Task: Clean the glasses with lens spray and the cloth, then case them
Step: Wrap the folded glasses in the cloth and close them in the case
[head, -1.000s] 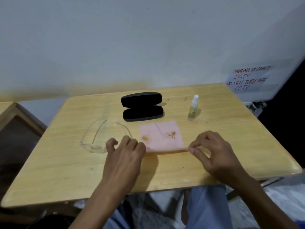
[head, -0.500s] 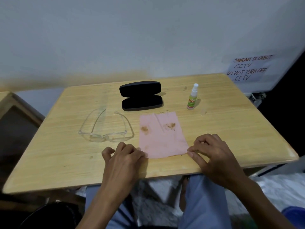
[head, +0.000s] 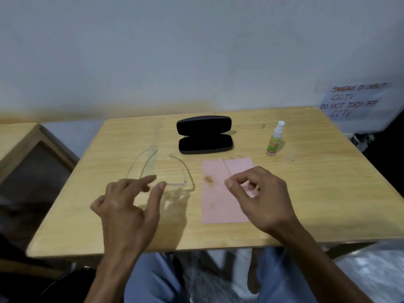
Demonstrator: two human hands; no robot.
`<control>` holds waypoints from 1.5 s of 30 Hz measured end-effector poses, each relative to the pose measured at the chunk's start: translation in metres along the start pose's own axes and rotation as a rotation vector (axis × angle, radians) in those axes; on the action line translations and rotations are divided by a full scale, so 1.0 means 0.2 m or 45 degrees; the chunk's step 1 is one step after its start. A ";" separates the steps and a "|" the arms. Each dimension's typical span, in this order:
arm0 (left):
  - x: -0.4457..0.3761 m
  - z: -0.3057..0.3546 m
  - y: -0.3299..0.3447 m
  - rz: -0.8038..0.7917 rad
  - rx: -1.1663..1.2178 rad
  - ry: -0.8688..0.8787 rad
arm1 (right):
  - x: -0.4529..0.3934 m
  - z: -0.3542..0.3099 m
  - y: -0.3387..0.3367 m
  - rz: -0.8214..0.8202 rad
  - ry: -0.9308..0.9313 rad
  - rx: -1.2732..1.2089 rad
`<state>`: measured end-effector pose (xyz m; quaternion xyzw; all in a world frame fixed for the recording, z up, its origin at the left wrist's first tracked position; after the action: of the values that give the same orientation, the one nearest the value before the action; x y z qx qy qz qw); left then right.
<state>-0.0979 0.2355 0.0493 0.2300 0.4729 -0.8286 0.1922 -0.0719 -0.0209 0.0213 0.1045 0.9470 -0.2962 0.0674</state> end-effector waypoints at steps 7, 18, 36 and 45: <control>-0.26 -0.40 -0.01 -0.221 0.007 -0.520 | -0.22 -0.19 0.38 -0.317 0.310 -0.025; -0.25 -0.50 0.09 -0.378 0.535 -0.708 | -0.24 -0.19 0.47 -0.478 0.461 -0.165; -0.05 0.16 0.37 -0.386 0.628 -0.169 | -0.11 0.26 -0.23 -0.065 0.157 -0.101; -0.03 0.15 0.37 -0.404 0.542 -0.148 | -0.09 0.31 -0.17 -0.057 0.159 -0.129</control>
<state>-0.0592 0.1745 0.0147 0.1404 0.3065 -0.9408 0.0340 -0.0580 -0.0868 -0.0078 0.0979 0.9653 -0.2421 0.0067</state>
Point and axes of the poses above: each hand's wrist, its own x-axis away from the middle knuckle, its own y-axis out of the palm, z = x × y, the point moved 5 cm from there along -x, towards the middle knuckle, and after that the axes turned 10 degrees about y, right-handed, at the moved point
